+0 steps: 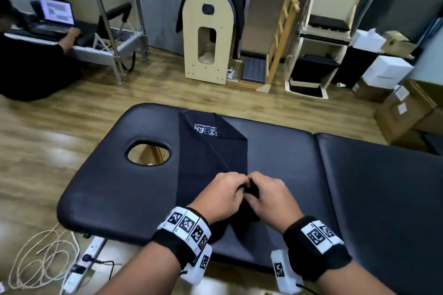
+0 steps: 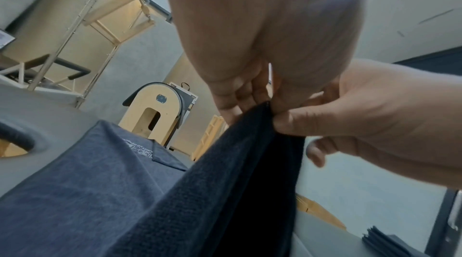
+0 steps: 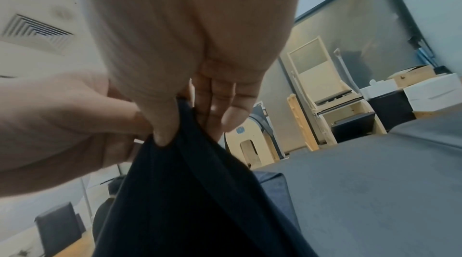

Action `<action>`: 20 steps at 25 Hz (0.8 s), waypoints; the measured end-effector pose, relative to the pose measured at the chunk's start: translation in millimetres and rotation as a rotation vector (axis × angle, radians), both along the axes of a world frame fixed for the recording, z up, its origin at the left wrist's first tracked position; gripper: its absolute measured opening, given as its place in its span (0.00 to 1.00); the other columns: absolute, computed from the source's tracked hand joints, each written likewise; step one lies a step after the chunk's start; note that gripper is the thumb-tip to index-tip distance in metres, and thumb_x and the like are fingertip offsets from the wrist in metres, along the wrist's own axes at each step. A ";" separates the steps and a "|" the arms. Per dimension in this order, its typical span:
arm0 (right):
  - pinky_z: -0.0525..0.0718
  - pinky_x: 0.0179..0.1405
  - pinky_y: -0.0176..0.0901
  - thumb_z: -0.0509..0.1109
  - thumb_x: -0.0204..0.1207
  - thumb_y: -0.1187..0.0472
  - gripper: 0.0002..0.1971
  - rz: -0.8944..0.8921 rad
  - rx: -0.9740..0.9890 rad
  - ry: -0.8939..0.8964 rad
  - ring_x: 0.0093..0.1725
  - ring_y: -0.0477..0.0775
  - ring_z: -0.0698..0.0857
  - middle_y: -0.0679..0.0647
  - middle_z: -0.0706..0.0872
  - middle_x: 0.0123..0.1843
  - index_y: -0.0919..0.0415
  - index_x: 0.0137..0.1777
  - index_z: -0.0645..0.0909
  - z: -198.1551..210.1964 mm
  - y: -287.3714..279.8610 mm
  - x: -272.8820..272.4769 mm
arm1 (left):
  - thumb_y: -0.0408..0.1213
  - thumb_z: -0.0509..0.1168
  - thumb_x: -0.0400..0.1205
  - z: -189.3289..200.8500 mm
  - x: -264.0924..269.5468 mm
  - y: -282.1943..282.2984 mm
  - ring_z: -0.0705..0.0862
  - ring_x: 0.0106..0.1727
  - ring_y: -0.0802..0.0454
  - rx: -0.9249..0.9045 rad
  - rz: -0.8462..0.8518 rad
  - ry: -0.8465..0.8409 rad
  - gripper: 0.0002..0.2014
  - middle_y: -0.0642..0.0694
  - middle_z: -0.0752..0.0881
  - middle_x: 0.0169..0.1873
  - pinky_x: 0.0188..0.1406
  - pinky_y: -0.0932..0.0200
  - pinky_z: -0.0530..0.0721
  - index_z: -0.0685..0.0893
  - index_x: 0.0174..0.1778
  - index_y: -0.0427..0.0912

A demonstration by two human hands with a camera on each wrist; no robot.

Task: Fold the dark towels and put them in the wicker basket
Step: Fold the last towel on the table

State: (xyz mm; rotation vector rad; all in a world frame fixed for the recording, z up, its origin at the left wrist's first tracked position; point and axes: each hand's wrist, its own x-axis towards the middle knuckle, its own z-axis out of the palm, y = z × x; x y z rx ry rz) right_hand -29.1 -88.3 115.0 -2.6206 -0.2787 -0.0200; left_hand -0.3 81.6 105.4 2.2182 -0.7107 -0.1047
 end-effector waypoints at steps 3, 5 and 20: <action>0.83 0.36 0.52 0.73 0.71 0.49 0.11 -0.020 -0.055 -0.029 0.42 0.63 0.86 0.52 0.88 0.39 0.53 0.41 0.76 1.2 -17.7 0.8 | 0.30 0.57 0.73 1.9 1.3 -15.1 0.83 0.47 0.50 0.082 0.023 0.065 0.10 0.49 0.85 0.43 0.50 0.53 0.83 0.80 0.45 0.45; 0.77 0.30 0.48 0.72 0.70 0.53 0.12 0.064 -0.006 -0.113 0.35 0.61 0.83 0.50 0.84 0.34 0.51 0.37 0.70 -0.7 -32.5 -1.0 | 0.32 0.56 0.72 4.8 0.4 -36.6 0.82 0.45 0.47 0.184 0.022 0.064 0.08 0.48 0.83 0.41 0.47 0.48 0.83 0.78 0.41 0.45; 0.81 0.34 0.54 0.77 0.73 0.56 0.11 -0.354 0.027 -0.097 0.40 0.72 0.86 0.61 0.88 0.36 0.52 0.42 0.75 -2.3 -325.8 11.3 | 0.31 0.59 0.73 44.1 14.8 -174.5 0.87 0.55 0.37 0.766 0.413 0.045 0.19 0.41 0.89 0.51 0.52 0.49 0.84 0.88 0.56 0.51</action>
